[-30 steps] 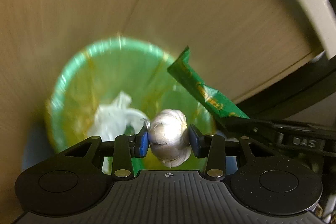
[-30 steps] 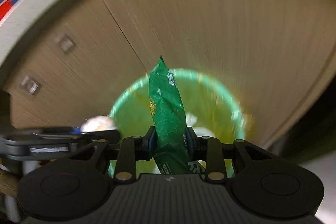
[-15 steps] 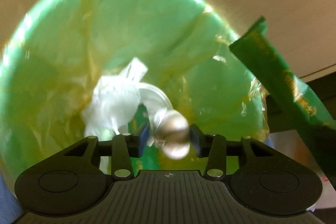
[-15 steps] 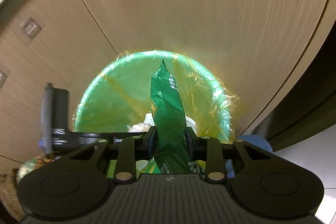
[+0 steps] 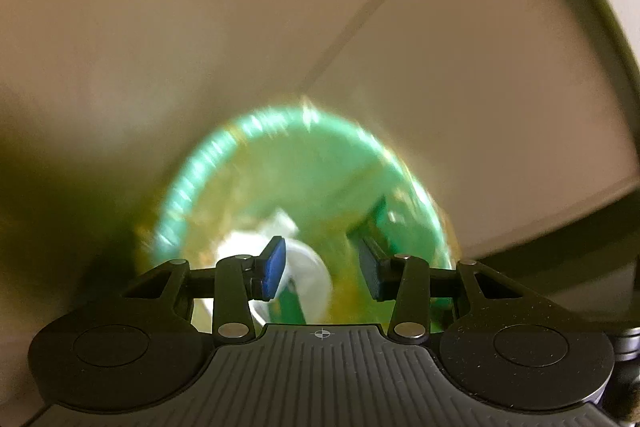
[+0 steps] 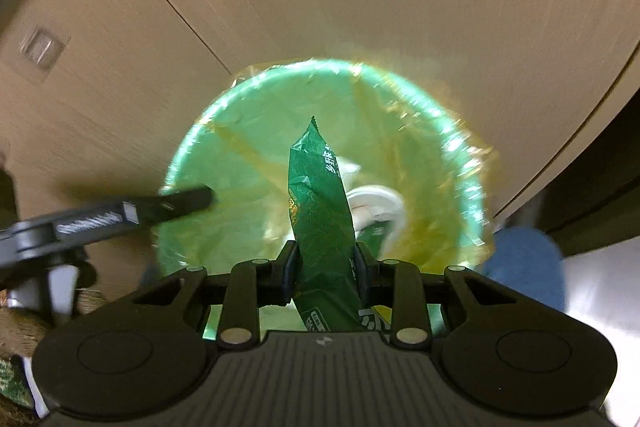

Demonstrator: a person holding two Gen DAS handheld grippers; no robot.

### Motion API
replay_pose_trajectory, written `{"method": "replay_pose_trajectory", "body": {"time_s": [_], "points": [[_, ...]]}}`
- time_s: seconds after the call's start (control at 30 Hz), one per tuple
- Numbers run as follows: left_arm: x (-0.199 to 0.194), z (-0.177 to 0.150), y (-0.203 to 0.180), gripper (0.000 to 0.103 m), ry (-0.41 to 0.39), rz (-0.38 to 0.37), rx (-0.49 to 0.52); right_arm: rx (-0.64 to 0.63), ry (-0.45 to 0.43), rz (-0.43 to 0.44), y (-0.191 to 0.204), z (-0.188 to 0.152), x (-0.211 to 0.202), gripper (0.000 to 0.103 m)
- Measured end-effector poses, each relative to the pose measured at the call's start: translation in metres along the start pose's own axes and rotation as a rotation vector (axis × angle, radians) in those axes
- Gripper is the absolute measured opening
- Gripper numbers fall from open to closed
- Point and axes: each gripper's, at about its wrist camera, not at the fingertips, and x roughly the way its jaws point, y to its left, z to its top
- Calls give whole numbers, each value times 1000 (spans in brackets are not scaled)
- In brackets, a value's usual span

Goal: Collect trash
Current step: 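Carry garlic and green wrapper down into the green bin and open both grippers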

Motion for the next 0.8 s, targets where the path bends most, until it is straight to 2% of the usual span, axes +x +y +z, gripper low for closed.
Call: {"method": "replay_pose_trajectory", "body": {"time_s": [0.07,0.13,0.17,0.2,0.27,0.43,0.57,0.7,0.8], "points": [[-8,4,1,45,-26,3,-4,39,26,24,1,3,8,29],[-5,4,-2,44,-1,-14,-9,61,44,14,2,7,20,30],[-4,3,-3,44,12,-18,-13,75,48,3,1,8,25,37],[-2,1,-4,44,20,-14,-8,84,53,-5,2,8,28,49],[0,-4,-7,44,40,6,18,86,35,-9,2,6,29,64],[11,-12,-6,44,77,16,28,104,12,-13,-6,-1,25,66],[16,-17,-6,43,99,42,37,129,40,-15,-16,-10,34,67],[15,-17,-8,43,95,47,50,128,64,-18,-20,-21,43,67],[6,-14,-14,43,76,41,72,109,34,-20,-18,-23,35,67]]}}
